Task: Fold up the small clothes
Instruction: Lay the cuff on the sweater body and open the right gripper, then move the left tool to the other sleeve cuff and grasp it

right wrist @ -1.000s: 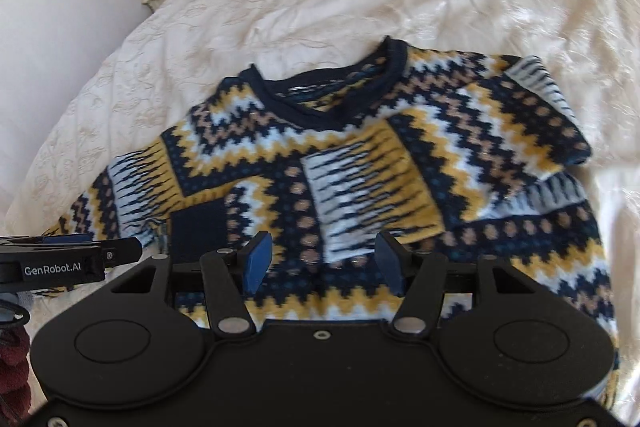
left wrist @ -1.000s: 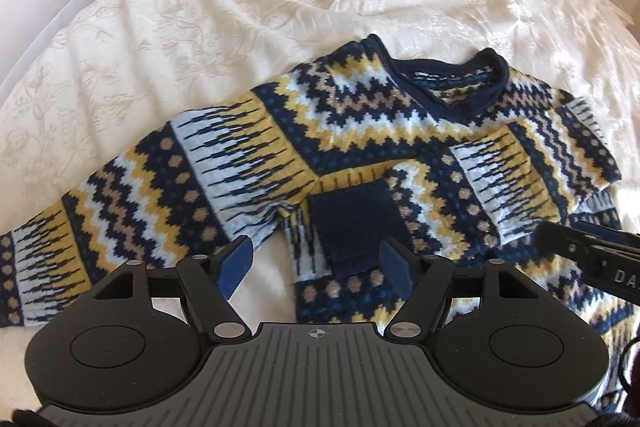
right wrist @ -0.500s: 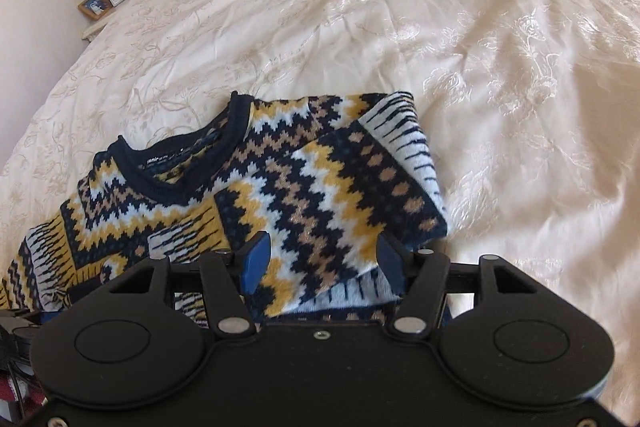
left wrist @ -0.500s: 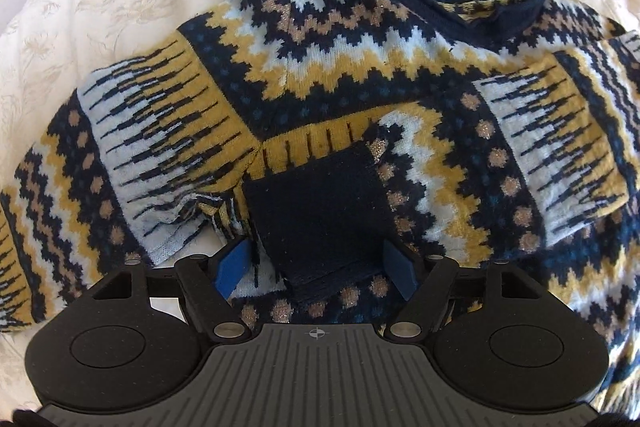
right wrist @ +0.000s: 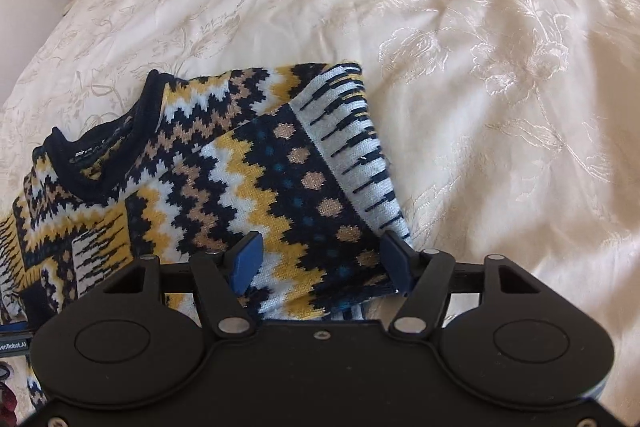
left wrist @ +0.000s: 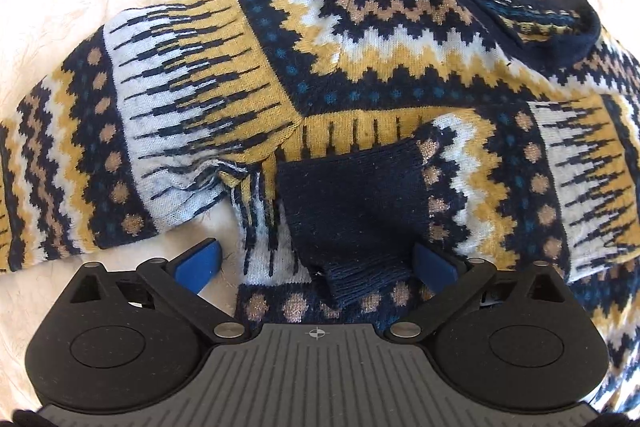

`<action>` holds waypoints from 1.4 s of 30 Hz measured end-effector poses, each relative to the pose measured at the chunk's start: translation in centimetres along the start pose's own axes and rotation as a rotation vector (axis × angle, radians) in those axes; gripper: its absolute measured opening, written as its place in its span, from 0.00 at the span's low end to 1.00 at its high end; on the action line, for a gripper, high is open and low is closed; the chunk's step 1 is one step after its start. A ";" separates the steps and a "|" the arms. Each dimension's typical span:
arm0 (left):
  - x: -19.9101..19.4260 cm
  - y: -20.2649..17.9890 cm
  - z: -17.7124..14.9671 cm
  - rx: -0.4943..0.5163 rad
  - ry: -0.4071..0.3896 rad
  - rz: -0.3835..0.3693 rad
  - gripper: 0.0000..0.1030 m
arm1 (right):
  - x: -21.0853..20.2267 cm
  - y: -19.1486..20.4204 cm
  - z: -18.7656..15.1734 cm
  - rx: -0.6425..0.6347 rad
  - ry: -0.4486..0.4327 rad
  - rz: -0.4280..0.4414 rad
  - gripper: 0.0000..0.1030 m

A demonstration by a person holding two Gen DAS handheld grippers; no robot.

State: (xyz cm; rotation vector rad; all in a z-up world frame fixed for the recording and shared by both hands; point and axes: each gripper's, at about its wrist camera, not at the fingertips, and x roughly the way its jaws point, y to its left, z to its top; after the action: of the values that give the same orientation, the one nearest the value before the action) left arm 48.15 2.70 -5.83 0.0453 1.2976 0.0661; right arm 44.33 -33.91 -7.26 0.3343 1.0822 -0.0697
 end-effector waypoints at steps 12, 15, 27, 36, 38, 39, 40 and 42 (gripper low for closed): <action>-1.9 0.5 -1.5 -0.007 -0.088 -0.062 0.96 | -6.0 3.2 -2.3 0.001 -0.104 0.061 0.85; -4.0 2.1 -2.8 -0.036 -0.140 -0.078 0.95 | -7.4 4.6 -3.2 -0.024 -0.116 0.074 0.86; -9.3 15.2 -8.7 -0.285 -0.228 0.006 0.94 | -9.9 11.4 -7.5 -0.117 -0.117 0.135 0.89; -10.3 25.4 -11.1 -0.455 -0.273 0.127 0.94 | -10.3 16.7 -9.3 -0.160 -0.109 0.172 0.89; -10.3 27.1 -11.2 -0.498 -0.282 0.132 0.94 | -10.2 17.7 -9.5 -0.170 -0.105 0.177 0.89; -10.2 27.9 -11.1 -0.515 -0.287 0.134 0.94 | -10.2 18.2 -9.6 -0.174 -0.103 0.177 0.89; -10.1 28.6 -11.1 -0.529 -0.291 0.132 0.94 | -10.2 18.6 -9.7 -0.179 -0.101 0.178 0.89; -9.7 29.9 -10.7 -0.554 -0.295 0.124 0.94 | -10.1 19.4 -9.8 -0.185 -0.095 0.176 0.89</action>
State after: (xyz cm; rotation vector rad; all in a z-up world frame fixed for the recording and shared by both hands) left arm 34.51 31.79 2.76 -0.3282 0.9455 0.5040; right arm 35.42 -13.62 1.93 0.2556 0.9528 0.1693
